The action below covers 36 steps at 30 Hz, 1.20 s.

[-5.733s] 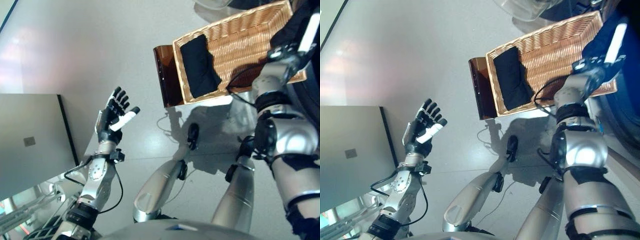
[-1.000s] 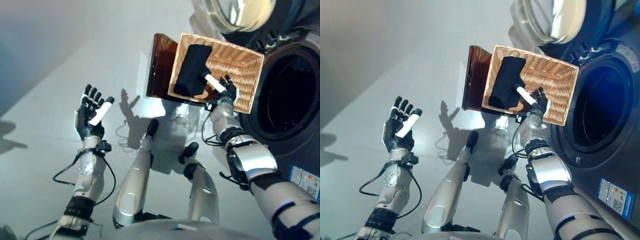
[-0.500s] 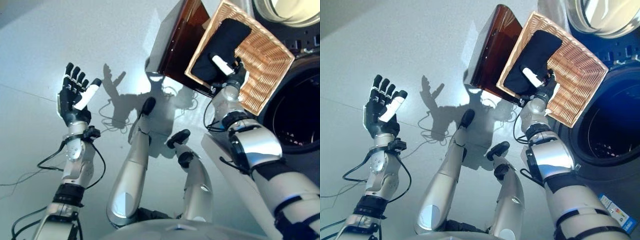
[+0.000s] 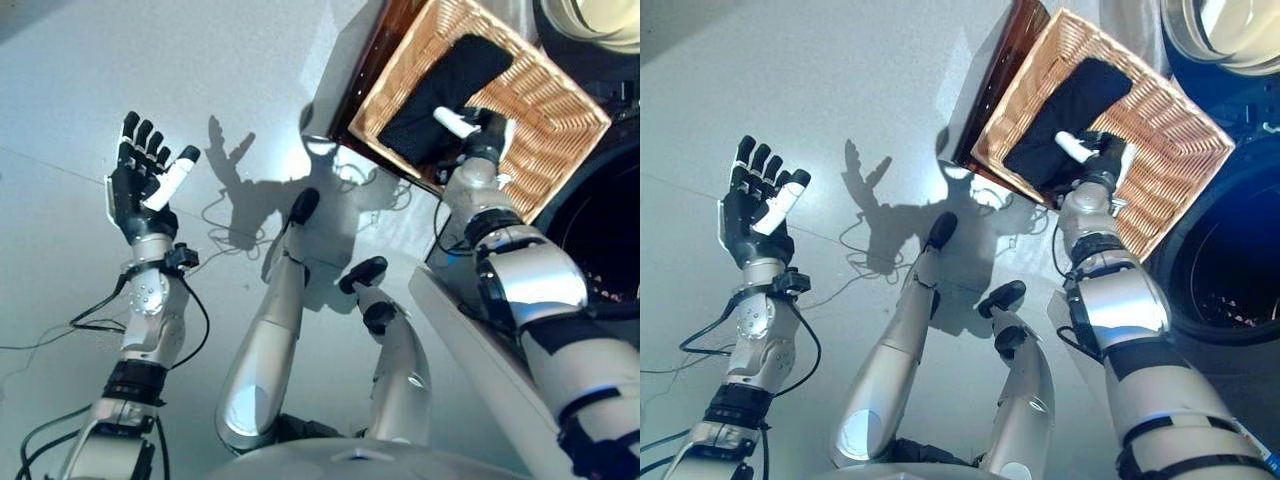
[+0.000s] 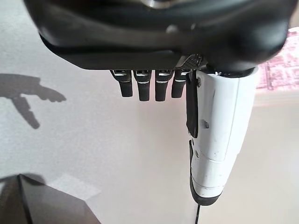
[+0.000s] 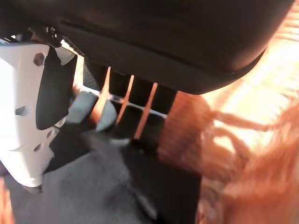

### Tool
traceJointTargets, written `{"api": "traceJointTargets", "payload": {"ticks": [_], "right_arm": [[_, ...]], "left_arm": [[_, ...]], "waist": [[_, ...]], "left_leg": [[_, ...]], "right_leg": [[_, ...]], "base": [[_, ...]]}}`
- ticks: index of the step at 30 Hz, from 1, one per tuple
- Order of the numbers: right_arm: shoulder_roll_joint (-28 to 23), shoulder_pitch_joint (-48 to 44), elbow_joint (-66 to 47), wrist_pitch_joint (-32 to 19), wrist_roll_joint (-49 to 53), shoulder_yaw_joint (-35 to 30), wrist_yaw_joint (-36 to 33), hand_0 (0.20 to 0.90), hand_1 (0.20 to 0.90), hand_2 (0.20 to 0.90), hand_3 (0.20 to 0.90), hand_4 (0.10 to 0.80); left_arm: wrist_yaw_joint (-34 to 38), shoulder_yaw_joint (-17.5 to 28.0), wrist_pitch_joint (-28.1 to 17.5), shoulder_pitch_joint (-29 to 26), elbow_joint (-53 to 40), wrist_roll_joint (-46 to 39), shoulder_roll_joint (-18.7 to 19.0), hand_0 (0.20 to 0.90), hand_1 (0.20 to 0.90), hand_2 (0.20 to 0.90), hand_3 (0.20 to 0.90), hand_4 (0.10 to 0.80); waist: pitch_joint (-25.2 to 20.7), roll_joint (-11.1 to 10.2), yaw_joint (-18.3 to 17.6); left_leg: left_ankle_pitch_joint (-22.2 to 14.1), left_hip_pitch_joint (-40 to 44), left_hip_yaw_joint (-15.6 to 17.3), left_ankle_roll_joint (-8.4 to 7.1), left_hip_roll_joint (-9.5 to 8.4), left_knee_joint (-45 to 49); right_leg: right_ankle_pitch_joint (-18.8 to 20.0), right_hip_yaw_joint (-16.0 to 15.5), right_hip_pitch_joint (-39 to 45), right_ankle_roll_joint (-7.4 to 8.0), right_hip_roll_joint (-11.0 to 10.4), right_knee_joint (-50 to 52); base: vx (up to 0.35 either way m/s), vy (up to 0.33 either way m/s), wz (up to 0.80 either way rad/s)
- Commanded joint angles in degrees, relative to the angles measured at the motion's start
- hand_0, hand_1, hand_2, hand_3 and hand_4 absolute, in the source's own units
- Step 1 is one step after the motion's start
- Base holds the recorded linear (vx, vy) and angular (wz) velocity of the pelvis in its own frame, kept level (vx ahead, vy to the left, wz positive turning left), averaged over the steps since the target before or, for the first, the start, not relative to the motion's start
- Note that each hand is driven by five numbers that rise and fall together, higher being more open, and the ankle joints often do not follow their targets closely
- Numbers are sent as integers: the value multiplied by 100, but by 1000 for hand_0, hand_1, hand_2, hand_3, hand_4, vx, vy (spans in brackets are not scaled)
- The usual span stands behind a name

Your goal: Pick up the clothes and place them into the washing machine

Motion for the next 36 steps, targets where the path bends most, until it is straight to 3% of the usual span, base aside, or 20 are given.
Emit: {"api": "traceJointTargets", "payload": {"ticks": [1,15,27,32,35,36], "right_arm": [[-264,45,80,-148,-208,161,-122,200,200,200,200,300],[-934,931,219,-198,-97,-438,-180,200,200,200,200,300],[-1208,1250,217,-268,-24,-685,-199,200,200,200,200,300],[-1017,1299,-270,-697,542,-1012,-308,200,200,200,200,300],[-310,1760,-1473,-1466,1472,-1484,-296,200,200,200,200,300],[-277,1835,-1551,-1473,1467,-1491,-321,200,200,200,200,300]], "left_arm": [[42,348,-580,259,-845,215,101,900,900,900,900,800],[-264,306,-526,519,-713,162,118,900,900,900,900,800],[-479,265,-499,791,-756,74,52,900,900,900,900,800],[-436,318,-498,849,-720,79,-51,900,900,900,900,800],[-332,325,-531,852,-659,128,-217,900,900,900,900,800],[-328,320,-532,871,-659,133,-208,900,900,900,900,800]], "waist": [[21,174,109],[-385,145,-272],[-595,413,-546],[-645,645,-688],[-678,878,-860],[-692,866,-853]], "left_leg": [[-860,317,363,-31,-342,176],[-765,1018,593,-48,-233,-244],[-689,1436,809,-7,-196,-470],[-672,1501,905,4,-194,-489],[-691,1557,1018,36,-219,-464],[-694,1564,1025,39,-219,-463]], "right_leg": [[-61,169,737,360,38,-553],[205,473,1340,413,126,-1171],[387,785,1567,482,97,-1434],[411,930,1544,493,59,-1430],[427,1105,1530,503,33,-1404],[427,1112,1533,506,33,-1402]], "base": [[-2,-3,-5],[0,-16,-12],[-13,2,-12],[-7,29,-10],[-12,76,-13],[-29,98,-21]]}}
